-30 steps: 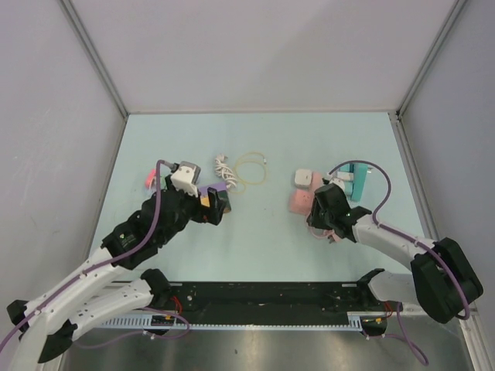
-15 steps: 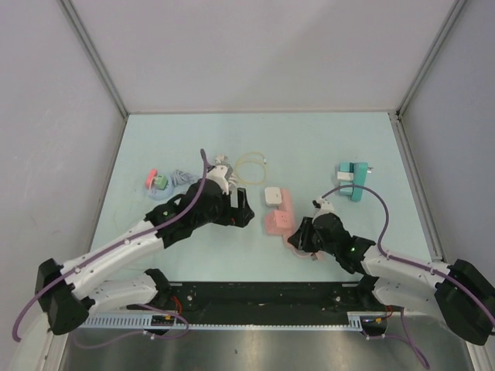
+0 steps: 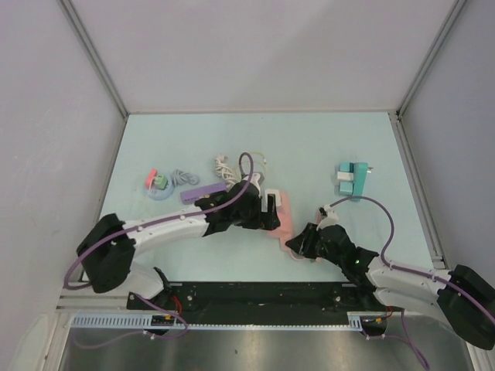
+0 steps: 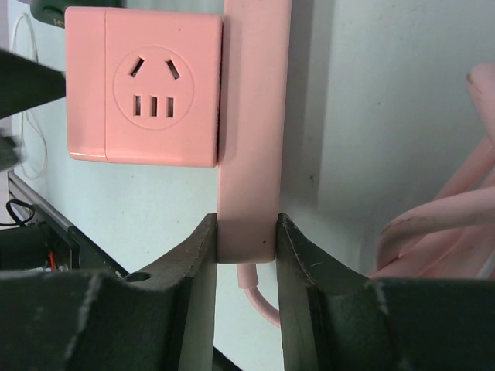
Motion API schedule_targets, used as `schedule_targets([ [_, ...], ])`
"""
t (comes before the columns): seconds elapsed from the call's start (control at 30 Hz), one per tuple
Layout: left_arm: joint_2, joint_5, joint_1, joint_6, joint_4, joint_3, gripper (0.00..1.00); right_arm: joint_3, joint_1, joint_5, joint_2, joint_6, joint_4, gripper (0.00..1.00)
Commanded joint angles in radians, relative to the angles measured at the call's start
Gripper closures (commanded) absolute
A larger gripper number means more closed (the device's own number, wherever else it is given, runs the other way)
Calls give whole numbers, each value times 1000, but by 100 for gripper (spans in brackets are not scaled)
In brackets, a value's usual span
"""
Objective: Pull the plug off the socket
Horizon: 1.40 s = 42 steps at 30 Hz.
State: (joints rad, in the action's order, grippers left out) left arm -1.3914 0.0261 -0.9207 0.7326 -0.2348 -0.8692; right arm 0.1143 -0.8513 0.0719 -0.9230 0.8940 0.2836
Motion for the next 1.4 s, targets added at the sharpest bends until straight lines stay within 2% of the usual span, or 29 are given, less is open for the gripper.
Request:
schedule_targets([
  [0.0, -110, 9, -17, 40, 81, -83, 6, -19, -32, 5, 32, 40, 65, 92],
  [0.37, -195, -3, -35, 96, 137, -94, 12, -25, -75, 55, 67, 62, 17, 92],
  [0.43, -201, -15, -38, 99, 130, -99, 19, -24, -75, 58, 69, 62, 17, 91],
  [0.57, -215, -81, -47, 96, 127, -111, 43, -18, -77, 57, 58, 65, 29, 84],
  [0.6, -215, -86, -49, 96, 126, -113, 56, -15, -77, 54, 47, 65, 32, 82],
  [0.67, -212, -95, -56, 93, 121, -114, 69, -7, -77, 54, 32, 63, 42, 74],
  [0.7, -213, -98, -58, 91, 118, -116, 81, -4, -78, 52, 10, 63, 45, 71],
  [0.8, -218, -115, -61, 85, 115, -126, 100, 5, -78, 45, -31, 60, 69, 64],
  [0.9, -218, -133, -64, 77, 111, -137, 100, 16, -80, 28, -86, 59, 106, 60],
  [1.17, -216, -170, -72, 59, 124, -152, 100, 27, -83, 14, -142, 62, 132, 62],
  [1.37, -215, -205, -81, 60, 144, -159, 100, 27, -84, 29, -142, 72, 132, 68],
])
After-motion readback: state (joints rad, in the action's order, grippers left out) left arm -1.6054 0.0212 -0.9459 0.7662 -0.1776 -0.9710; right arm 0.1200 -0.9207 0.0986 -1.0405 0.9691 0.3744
